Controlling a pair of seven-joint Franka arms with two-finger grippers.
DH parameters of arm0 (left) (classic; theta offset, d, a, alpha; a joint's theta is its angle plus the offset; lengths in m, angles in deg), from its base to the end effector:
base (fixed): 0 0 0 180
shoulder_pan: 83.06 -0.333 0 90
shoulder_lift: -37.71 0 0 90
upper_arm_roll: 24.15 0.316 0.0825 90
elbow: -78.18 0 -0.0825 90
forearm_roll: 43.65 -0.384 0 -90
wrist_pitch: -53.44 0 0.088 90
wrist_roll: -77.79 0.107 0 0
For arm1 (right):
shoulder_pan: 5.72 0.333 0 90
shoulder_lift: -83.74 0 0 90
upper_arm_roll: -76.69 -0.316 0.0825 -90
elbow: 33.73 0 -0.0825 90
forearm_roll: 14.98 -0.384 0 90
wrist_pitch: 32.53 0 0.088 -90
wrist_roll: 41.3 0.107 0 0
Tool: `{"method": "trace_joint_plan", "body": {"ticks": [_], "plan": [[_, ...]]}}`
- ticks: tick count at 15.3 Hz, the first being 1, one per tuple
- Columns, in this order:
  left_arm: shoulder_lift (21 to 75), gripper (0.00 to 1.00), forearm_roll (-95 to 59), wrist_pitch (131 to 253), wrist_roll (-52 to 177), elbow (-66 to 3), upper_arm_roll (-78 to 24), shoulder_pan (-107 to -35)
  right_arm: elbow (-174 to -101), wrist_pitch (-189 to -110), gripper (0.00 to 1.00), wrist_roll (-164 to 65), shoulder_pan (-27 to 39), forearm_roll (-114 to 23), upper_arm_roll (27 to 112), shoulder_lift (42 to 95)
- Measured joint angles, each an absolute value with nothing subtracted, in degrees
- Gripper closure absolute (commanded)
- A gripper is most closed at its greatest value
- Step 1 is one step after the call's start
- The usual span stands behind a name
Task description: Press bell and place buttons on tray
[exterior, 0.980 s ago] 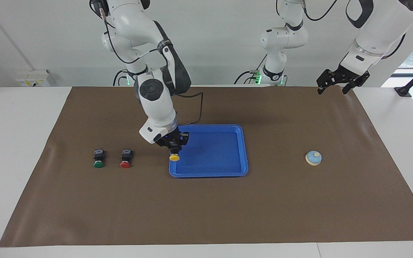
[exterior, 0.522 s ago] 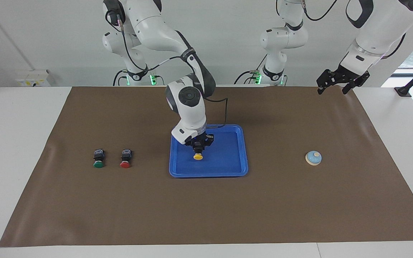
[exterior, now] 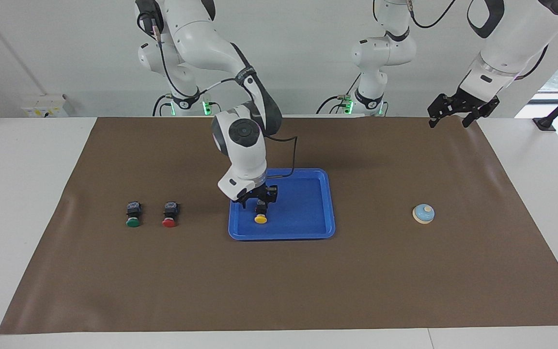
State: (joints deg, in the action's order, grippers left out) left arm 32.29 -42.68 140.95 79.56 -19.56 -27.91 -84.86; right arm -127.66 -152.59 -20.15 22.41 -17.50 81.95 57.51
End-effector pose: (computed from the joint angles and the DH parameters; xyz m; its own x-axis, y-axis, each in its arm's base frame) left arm 0.5177 -0.0211 0.6082 0.9944 -0.0649 -0.0837 -0.0640 -0.9979 0.0133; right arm 0.6182 0.2708 0.3523 0.9998 0.0174 0.0013 0.0174 -0.9998 0.0021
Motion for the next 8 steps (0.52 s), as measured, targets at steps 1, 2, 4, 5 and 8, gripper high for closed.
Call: {"method": "trace_joint_plan", "body": {"ticks": [1, 2, 4, 5, 8], "plan": [[32.3, 0.00, -42.7, 141.0, 79.6, -19.6, -27.9, -84.9, -127.1, -151.8, 0.00, -23.7, 20.1, -17.2, 82.0, 57.7], [32.3, 0.00, -42.7, 141.0, 79.6, -19.6, -27.9, -84.9, -126.8, -151.5, 0.00, -27.5, 17.6, -17.1, 82.1, 57.8], [32.3, 0.00, -42.7, 141.0, 79.6, -19.6, -27.9, -84.9, -126.8, -151.2, 0.00, -34.8, 12.7, -17.0, 82.1, 57.8], [32.3, 0.00, -42.7, 141.0, 79.6, -19.6, -27.9, -84.9, -127.1, -151.1, 0.00, -37.5, 10.6, -17.0, 82.1, 57.8], [32.3, 0.00, -42.7, 141.0, 79.6, -19.6, -27.9, -84.9, -128.4, -150.5, 0.00, -40.4, 6.5, -17.1, 82.1, 57.8]]}}
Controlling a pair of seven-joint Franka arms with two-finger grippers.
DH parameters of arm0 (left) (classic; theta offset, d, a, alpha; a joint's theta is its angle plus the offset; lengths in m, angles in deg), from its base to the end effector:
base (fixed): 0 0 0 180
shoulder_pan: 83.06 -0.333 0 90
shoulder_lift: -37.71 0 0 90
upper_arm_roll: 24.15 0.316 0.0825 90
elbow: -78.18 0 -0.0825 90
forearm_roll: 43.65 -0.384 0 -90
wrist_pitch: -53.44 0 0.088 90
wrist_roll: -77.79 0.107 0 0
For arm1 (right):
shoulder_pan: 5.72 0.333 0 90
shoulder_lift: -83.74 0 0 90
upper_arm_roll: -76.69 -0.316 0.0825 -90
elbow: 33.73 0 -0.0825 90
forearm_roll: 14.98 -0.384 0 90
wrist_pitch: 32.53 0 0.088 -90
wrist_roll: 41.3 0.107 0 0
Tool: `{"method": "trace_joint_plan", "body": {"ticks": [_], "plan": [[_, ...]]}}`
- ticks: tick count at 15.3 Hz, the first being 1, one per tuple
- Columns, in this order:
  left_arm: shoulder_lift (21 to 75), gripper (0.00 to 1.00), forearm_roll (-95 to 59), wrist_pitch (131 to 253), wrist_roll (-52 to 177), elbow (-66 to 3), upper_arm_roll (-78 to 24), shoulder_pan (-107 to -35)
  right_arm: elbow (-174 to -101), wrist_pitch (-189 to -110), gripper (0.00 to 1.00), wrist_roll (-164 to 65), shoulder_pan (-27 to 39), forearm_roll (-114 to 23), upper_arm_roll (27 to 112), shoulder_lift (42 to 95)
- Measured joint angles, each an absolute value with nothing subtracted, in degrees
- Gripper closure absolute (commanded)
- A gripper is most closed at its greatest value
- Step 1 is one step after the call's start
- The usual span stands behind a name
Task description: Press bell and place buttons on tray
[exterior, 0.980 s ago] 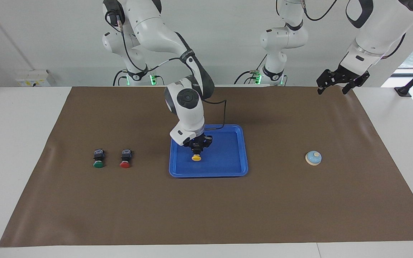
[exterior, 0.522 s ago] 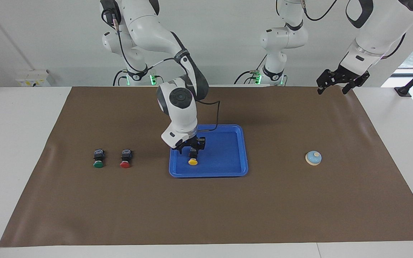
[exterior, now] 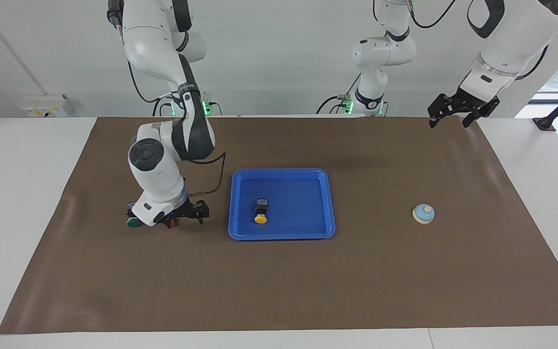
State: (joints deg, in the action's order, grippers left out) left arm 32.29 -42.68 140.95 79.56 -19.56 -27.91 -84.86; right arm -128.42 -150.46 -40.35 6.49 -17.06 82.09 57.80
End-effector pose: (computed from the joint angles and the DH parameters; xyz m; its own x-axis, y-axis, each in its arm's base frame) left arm 0.5177 -0.0211 0.6082 0.9944 -0.0649 -0.0837 -0.0640 -0.9979 0.0133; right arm 0.6619 0.0879 0.3465 0.9947 0.0926 -0.0447 0.0932 -0.9956 0.0106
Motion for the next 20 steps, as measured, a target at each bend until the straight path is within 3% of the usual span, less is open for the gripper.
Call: {"method": "trace_joint_plan", "body": {"ticks": [5, 9, 11, 12, 20], "plan": [[32.3, 0.00, -42.7, 141.0, 79.6, -19.6, -27.9, -84.9, -132.1, -148.8, 0.00, -40.4, 4.1, -17.1, 82.1, 58.6], [32.3, 0.00, -42.7, 141.0, 79.6, -19.6, -27.9, -84.9, -140.1, -153.7, 0.02, -40.4, 3.0, -17.1, 82.0, 60.7], [32.3, 0.00, -42.7, 141.0, 79.6, -19.6, -27.9, -84.9, -142.8, -156.0, 0.78, -40.4, 3.0, -17.1, 81.9, 61.4], [32.3, 0.00, -42.7, 141.0, 79.6, -19.6, -27.9, -84.9, -143.4, -156.6, 1.00, -40.5, 3.0, -17.1, 81.8, 61.7], [32.3, 0.00, -42.7, 141.0, 79.6, -19.6, -27.9, -84.9, -140.4, -153.1, 1.00, -38.3, 6.1, -17.1, 80.7, 62.9]]}}
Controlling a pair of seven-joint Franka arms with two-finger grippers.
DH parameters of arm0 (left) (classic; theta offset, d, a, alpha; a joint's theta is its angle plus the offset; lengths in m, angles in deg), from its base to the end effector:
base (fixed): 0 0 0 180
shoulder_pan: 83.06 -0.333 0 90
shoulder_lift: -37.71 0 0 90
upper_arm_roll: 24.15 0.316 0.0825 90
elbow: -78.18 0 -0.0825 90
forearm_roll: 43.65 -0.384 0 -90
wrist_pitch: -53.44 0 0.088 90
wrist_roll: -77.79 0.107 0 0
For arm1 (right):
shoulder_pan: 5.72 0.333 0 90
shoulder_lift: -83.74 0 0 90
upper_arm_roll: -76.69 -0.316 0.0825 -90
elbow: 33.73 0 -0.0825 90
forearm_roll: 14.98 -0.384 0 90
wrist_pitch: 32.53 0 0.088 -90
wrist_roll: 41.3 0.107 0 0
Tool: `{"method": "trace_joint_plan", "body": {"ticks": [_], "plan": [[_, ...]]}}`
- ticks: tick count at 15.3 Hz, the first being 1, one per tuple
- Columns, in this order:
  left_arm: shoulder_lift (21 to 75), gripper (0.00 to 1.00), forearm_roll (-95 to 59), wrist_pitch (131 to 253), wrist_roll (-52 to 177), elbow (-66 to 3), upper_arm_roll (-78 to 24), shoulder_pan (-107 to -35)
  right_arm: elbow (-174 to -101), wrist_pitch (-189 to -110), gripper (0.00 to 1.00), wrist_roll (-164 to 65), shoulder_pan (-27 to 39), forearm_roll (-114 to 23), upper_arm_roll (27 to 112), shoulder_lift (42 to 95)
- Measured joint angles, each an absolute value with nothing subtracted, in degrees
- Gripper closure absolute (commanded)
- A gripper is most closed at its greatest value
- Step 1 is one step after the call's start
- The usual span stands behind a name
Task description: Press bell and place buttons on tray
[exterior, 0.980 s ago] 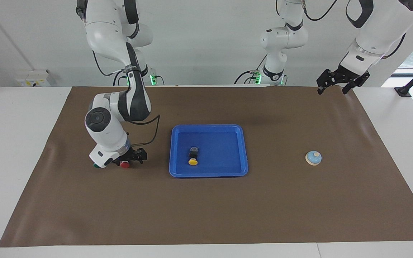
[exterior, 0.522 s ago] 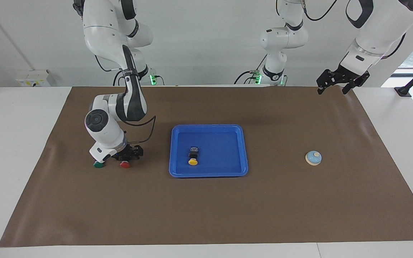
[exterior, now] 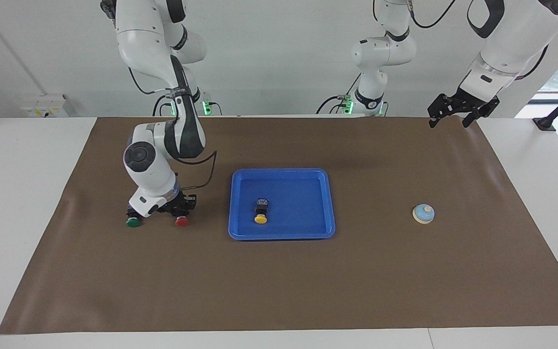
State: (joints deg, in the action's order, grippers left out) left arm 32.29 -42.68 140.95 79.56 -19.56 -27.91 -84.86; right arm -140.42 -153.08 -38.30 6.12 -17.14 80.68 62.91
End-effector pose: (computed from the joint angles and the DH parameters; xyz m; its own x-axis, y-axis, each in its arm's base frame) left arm 0.5177 -0.0211 0.6082 0.9944 -0.0649 -0.0837 -0.0640 -0.9979 0.0133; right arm 0.6123 0.0886 0.3142 0.9905 0.0660 -0.1204 0.0666 -0.9978 0.0011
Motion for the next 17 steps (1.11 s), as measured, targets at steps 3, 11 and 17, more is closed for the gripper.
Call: {"method": "trace_joint_plan", "body": {"ticks": [3, 11, 17], "plan": [[32.3, 0.00, -42.7, 141.0, 79.6, -19.6, -27.9, -84.9, -132.1, -146.1, 1.00, -28.8, 12.8, -17.2, 80.4, 62.7], [32.3, 0.00, -42.7, 141.0, 79.6, -19.6, -27.9, -84.9, -123.0, -148.7, 1.00, -3.7, 31.0, -18.4, 80.2, 54.5], [32.3, 0.00, -42.7, 141.0, 79.6, -19.6, -27.9, -84.9, -121.7, -156.9, 0.54, -0.8, 33.0, -19.5, 80.3, 51.7]]}}
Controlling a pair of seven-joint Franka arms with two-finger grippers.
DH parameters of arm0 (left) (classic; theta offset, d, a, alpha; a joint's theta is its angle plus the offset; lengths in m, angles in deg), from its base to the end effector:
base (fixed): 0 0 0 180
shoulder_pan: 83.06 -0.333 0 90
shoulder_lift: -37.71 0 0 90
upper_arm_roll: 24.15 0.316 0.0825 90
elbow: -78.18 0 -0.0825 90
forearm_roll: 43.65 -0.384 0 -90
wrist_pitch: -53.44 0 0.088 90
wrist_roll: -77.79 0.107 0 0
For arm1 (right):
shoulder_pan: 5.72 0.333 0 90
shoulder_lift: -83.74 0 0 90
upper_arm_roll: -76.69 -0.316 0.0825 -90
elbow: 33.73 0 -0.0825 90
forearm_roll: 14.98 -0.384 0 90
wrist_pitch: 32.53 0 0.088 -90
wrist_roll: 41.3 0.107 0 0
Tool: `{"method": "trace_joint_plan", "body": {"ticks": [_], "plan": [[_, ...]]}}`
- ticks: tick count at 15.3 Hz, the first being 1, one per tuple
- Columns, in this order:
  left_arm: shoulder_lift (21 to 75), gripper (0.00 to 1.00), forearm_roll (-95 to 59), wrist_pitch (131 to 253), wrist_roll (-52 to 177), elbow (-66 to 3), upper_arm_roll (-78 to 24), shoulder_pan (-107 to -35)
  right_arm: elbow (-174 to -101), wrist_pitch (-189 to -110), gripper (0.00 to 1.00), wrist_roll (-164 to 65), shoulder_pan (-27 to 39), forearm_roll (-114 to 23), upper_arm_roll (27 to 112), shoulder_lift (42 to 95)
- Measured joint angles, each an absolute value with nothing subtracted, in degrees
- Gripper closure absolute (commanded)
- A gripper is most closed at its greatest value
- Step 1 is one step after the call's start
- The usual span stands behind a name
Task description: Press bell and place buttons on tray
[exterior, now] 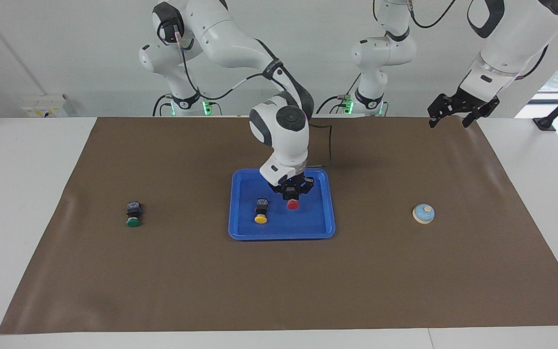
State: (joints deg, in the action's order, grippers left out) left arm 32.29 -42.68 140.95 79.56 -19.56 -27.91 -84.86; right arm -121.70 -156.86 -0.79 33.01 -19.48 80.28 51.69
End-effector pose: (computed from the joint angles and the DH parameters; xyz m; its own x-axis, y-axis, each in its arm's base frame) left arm 0.5177 -0.0211 0.6082 0.9944 -0.0649 -0.0837 -0.0640 -0.9979 0.0133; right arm 0.5726 0.4151 0.3369 0.9914 -0.1257 0.0351 -0.1227 -0.9895 -0.0758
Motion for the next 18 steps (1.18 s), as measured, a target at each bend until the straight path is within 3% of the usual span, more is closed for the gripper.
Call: {"method": "trace_joint_plan", "body": {"ticks": [1, 2, 3, 10, 14, 18], "plan": [[32.3, 0.00, -42.7, 141.0, 79.6, -19.6, -27.9, -84.9, -121.7, -157.5, 0.45, -0.8, 32.8, -19.9, 80.4, 51.3], [32.3, 0.00, -42.7, 141.0, 79.6, -19.6, -27.9, -84.9, -121.6, -157.6, 0.17, -0.8, 32.7, -20.0, 80.6, 51.0], [32.3, 0.00, -42.7, 141.0, 79.6, -19.6, -27.9, -84.9, -121.6, -157.2, 0.00, -0.8, 32.6, -20.0, 80.7, 50.9], [32.3, 0.00, -42.7, 141.0, 79.6, -19.6, -27.9, -84.9, -115.6, -143.5, 0.00, -6.0, 26.4, -19.7, 81.6, 52.9], [32.3, 0.00, -42.7, 141.0, 79.6, -19.6, -27.9, -84.9, -115.7, -137.8, 0.00, -29.8, 12.7, -19.7, 83.1, 55.1], [32.3, 0.00, -42.7, 141.0, 79.6, -19.6, -27.9, -84.9, -120.0, -138.7, 0.00, -46.1, 2.1, -18.6, 83.1, 55.7]]}}
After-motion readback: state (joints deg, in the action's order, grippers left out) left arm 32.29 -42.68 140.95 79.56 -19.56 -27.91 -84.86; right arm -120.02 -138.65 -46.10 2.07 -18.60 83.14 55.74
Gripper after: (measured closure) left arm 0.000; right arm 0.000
